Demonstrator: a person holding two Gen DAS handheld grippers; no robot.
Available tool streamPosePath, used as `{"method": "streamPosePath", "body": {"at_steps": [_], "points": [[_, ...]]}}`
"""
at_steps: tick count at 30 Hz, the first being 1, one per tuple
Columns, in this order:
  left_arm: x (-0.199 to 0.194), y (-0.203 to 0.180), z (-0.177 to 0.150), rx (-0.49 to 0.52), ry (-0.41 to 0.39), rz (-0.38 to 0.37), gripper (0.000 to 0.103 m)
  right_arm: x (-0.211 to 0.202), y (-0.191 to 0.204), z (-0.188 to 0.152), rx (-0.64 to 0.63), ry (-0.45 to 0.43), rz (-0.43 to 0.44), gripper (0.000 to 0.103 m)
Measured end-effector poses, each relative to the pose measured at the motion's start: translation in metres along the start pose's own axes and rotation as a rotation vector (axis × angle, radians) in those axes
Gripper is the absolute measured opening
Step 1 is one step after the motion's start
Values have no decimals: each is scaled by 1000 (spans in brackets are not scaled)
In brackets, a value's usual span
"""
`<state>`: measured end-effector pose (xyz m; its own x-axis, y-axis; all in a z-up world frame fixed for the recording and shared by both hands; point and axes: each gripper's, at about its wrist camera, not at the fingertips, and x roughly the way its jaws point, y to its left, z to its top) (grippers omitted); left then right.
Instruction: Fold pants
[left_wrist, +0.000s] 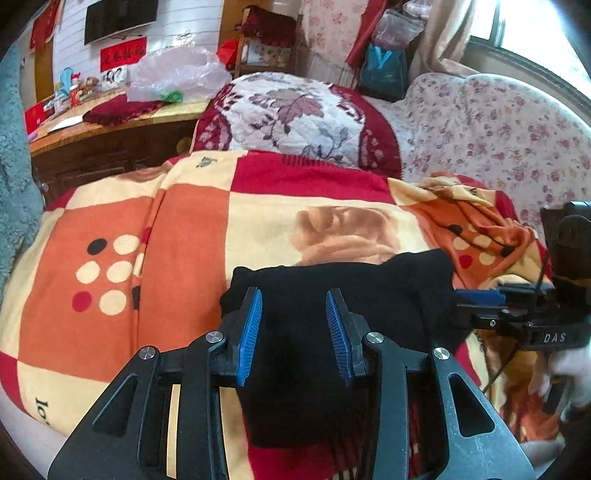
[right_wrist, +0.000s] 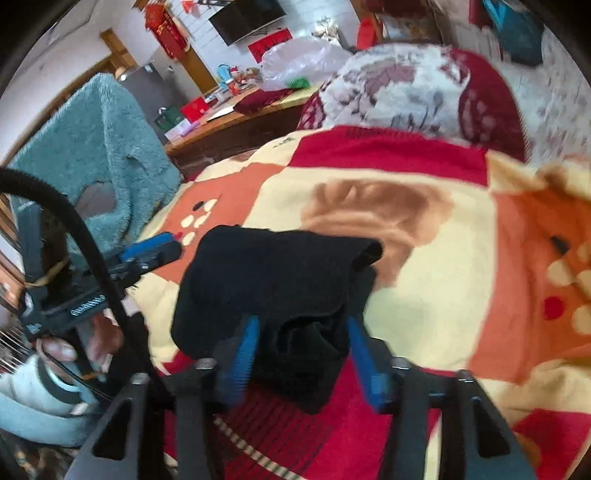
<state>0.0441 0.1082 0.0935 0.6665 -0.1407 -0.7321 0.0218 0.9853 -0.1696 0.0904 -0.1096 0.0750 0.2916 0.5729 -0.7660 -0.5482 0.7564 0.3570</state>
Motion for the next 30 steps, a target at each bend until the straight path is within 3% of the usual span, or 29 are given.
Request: {"method": "streamPosePath", "body": {"at_steps": [3,8,12,16,18,22,26,30], "points": [[12,3,2,-25,22,5,35,3,-4,-2,7,-19,12,27],[31,8,5,-56,49,40,35,0,7,-10,-99,24,-45,19],[44,4,6,-36,61,52,42,17,-11,-29,-57,75,-81,19],[52,6,6,-44,58,56,45,20,-36,-41,90,33,9,20],[49,8,7,-54,65,49,45,12,-42,-40,126,26,12,22],[30,9,7,-65,52,49,45,-13,-38,-32,135,-29,-22,23],[9,2,3,-43,27,61,45,-33,-31,-16,145,-116,16,24],[-6,-7,-4,-32,21,60,45,-30,-10,0,85,-133,39,26]]}}
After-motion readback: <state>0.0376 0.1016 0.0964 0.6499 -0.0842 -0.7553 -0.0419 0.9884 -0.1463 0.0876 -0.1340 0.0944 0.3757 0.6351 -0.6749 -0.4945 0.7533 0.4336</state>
